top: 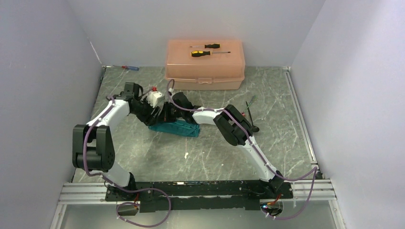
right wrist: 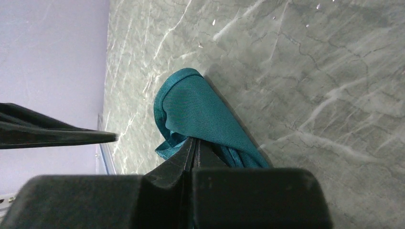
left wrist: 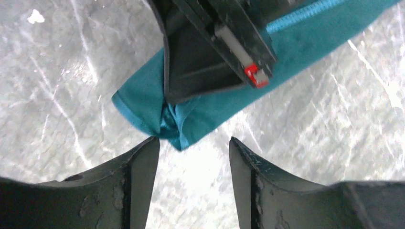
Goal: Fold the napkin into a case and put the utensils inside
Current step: Smooth out the smaller rectangle-folded napkin at the center of the board, then pick up the smaller rectangle-folded napkin from the center of the board.
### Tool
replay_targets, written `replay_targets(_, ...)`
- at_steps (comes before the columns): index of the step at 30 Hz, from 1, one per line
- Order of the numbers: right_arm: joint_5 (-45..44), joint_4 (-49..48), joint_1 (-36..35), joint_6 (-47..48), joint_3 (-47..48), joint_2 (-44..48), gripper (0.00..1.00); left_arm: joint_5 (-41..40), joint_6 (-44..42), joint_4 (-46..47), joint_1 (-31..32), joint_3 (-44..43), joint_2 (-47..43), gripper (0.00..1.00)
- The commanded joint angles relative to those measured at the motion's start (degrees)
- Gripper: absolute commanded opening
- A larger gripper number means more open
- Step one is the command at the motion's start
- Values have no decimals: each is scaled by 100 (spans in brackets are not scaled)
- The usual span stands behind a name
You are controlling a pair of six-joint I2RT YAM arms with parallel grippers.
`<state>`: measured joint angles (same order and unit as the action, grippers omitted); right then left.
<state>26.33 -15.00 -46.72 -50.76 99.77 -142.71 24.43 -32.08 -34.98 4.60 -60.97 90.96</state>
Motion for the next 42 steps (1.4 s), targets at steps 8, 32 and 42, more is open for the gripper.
replay_targets(8, 157, 488, 76, 292, 109, -327, 0, 777, -3665, -475, -417, 324, -763, 77)
replay_targets(32, 410, 108, 215, -115, 139, -399, 0, 577, -6323, 1537, -204, 1699, -210, 85)
replay_targets(42, 503, -27, 251, -190, 138, -332, 0, 248, -6581, 198, -159, 951, 638, 37)
